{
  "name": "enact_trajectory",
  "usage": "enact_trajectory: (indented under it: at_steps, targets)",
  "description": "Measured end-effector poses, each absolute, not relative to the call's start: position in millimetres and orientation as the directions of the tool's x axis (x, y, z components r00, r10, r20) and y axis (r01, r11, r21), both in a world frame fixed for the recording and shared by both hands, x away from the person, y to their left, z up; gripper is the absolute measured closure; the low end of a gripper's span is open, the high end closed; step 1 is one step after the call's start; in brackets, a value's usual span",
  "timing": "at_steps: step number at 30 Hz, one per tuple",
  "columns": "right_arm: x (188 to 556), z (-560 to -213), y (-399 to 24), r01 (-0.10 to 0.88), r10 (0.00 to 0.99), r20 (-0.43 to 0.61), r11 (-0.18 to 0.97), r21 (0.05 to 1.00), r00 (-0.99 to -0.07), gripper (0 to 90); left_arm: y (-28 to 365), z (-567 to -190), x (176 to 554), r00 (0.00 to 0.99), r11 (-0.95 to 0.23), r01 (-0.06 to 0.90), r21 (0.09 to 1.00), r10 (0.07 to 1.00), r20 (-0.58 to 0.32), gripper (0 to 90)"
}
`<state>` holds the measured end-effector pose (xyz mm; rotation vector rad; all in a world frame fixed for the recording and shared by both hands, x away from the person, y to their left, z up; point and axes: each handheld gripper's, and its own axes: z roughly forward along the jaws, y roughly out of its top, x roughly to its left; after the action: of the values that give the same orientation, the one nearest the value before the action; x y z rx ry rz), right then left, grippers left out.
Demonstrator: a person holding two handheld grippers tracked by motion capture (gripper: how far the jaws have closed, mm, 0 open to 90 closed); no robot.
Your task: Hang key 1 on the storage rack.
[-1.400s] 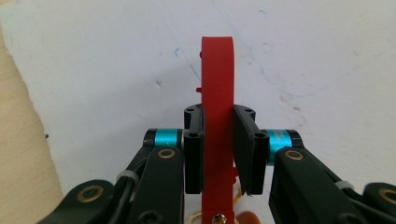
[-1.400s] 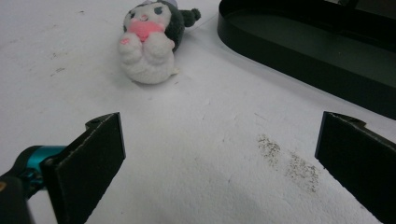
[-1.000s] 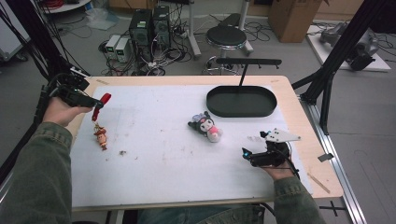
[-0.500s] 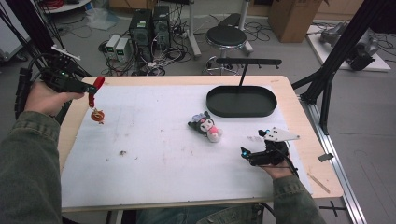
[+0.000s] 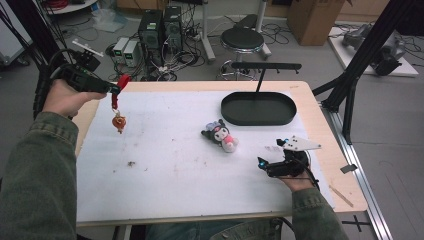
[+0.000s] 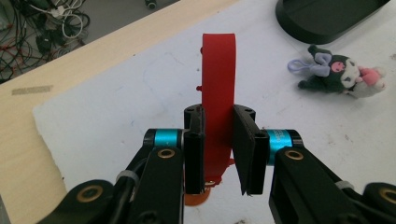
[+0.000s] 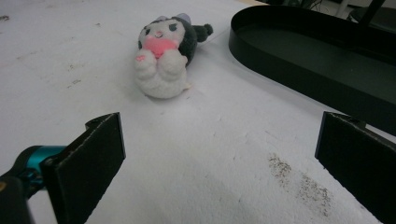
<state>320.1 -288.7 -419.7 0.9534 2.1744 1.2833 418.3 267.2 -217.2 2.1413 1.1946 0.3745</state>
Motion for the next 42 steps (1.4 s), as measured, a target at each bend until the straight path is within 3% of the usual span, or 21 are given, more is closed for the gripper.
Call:
enact_trajectory:
  at_steps: [18,42]
  targets:
    - [326,-418,-284,0.326,0.701,0.032,0.291,0.899,-0.712,0.6,188,-206,440,0.612,-0.449,0.6,0.662,0.791,-0.018,74.7]
    - [326,-418,-294,0.341,0.7,0.068,0.259,0.904,-0.711,0.6,83,-200,495,0.704,-0.511,0.549,0.662,0.709,-0.037,74.7]
